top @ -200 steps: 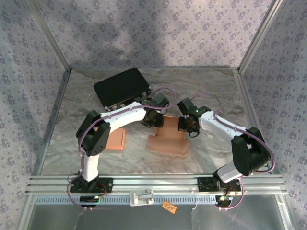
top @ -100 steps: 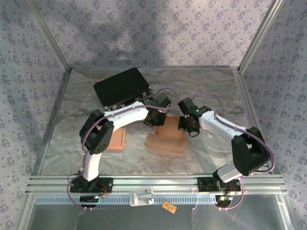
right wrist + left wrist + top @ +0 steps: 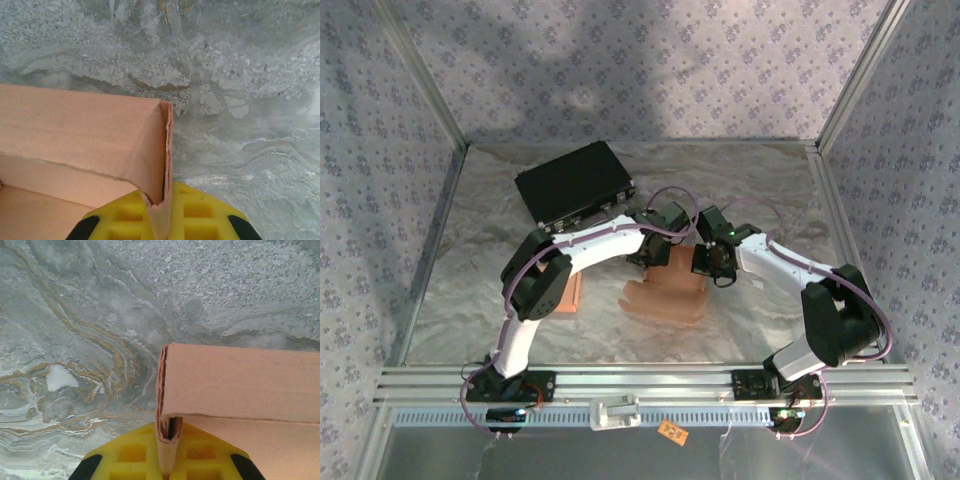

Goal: Fold the paper box

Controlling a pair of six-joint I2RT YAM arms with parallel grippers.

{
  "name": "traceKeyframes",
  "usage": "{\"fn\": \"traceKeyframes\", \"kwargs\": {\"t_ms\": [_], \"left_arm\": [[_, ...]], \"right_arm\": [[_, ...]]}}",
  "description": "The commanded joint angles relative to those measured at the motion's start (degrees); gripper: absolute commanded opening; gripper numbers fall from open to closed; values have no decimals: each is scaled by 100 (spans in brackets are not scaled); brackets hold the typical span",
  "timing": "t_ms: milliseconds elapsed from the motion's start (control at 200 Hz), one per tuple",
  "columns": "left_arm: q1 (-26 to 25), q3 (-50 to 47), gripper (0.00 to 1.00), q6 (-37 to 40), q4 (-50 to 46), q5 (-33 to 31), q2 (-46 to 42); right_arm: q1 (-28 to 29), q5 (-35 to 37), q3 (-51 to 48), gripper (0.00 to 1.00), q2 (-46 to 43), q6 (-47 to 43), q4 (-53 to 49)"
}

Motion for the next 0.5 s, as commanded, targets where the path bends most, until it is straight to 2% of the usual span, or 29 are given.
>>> {"fn": "traceKeyframes", "kwargs": {"t_ms": [0, 95, 180, 285, 345, 495], "left_arm": [[-46, -50, 0, -120, -152, -454, 153], [8, -140, 0, 73, 141, -150, 43], [103, -325, 33, 258, 461, 149, -224], [332, -555, 48, 375, 802, 843, -573], [436, -617, 52, 466, 826, 1166, -703], [570, -796, 54, 633, 928, 1929, -950]], "right_arm": [[34, -77, -39, 0, -11, 172, -65], [17, -81, -56, 0, -20, 171, -64], [-23, -103, -83, 0, -41, 168, -61], [-74, -110, -96, 0, -74, 141, -61], [-102, -123, -101, 0, -81, 132, -59], [-157, -117, -95, 0, -69, 110, -74]]}}
